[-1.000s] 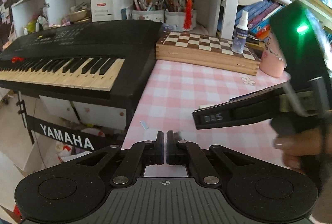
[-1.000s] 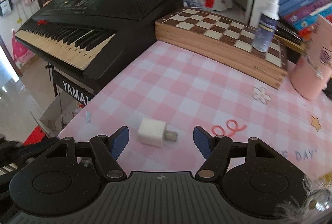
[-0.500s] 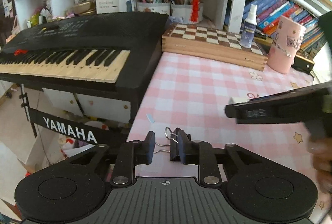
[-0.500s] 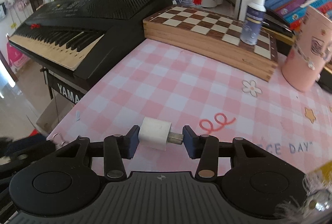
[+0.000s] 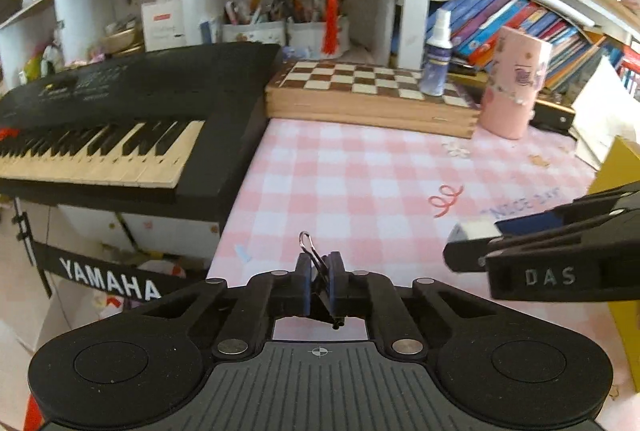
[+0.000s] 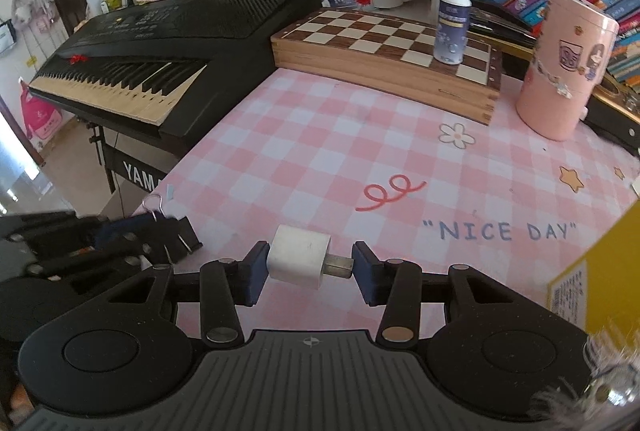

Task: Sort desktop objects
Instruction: 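Carry the white plug and binder clip toward the yellow box with both tools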

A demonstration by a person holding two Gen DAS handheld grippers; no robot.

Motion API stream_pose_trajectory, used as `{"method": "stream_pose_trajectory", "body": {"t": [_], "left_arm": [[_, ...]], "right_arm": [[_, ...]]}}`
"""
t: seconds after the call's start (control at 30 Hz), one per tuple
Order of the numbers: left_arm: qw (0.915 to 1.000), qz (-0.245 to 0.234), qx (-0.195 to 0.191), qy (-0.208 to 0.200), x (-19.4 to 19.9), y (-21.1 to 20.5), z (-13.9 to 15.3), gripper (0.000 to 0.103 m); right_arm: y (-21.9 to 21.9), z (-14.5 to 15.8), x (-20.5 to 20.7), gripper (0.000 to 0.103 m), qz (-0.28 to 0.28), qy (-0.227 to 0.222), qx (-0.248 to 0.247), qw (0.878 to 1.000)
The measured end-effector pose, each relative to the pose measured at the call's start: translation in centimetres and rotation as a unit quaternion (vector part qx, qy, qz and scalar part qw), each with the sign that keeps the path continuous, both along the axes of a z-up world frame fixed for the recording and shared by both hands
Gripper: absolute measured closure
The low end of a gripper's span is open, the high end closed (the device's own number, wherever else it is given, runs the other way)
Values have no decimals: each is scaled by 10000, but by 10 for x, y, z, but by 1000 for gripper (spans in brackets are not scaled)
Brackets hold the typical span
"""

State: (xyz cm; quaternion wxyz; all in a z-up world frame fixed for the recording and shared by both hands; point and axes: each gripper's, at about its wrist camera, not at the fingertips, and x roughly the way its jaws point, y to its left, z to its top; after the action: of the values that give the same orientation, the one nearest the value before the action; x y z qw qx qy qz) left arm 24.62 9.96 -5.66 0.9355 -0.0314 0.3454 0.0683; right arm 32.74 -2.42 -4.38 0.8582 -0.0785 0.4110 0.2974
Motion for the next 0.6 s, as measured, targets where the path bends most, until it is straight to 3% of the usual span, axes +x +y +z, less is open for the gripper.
{"method": "stream_pose_trajectory", "body": {"t": [0.6], "left_arm": [[9979, -226, -337, -514, -30, -10, 43, 95]], "right_arm": [[-34, 17, -26, 61, -319, -126, 128, 9993]]}}
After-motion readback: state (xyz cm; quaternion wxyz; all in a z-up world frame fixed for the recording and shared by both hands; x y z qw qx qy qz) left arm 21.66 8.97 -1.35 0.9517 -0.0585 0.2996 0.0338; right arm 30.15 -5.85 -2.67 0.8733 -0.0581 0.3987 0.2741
